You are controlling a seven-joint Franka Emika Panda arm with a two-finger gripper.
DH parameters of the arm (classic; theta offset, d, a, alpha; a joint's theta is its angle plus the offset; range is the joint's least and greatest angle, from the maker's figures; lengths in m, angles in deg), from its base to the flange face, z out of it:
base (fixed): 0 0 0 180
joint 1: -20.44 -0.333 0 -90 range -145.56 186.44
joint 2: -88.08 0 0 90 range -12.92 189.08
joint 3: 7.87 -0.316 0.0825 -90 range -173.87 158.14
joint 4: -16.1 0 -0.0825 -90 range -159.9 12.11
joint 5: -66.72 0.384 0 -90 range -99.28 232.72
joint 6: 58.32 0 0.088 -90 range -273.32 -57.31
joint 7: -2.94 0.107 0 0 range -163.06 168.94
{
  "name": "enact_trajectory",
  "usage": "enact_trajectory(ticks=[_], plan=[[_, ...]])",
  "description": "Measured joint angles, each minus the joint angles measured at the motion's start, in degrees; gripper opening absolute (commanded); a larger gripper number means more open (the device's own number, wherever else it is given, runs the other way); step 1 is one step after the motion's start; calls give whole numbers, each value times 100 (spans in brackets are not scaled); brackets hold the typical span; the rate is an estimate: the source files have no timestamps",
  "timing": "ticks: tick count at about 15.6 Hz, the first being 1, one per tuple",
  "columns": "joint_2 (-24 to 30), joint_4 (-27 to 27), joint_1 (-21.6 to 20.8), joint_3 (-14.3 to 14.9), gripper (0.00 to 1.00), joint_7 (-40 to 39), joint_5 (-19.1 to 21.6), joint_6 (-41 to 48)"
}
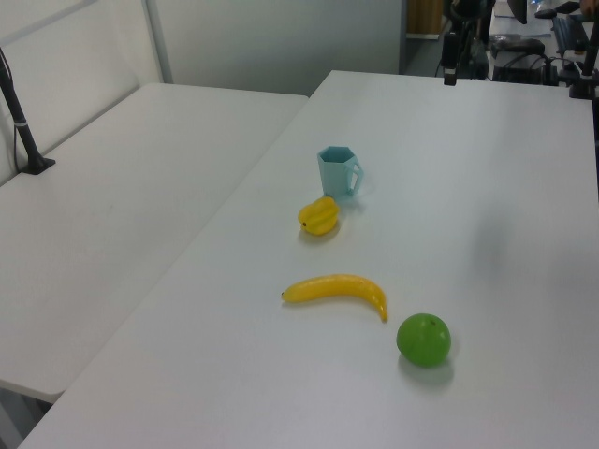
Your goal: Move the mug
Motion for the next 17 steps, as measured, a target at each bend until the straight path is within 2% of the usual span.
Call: enact_trajectory(ticks=[10, 17], plan=[[-89, -19, -2, -7, 100, 0, 14, -39], [-934, -22, -45, -120, 100, 719, 204, -1724]])
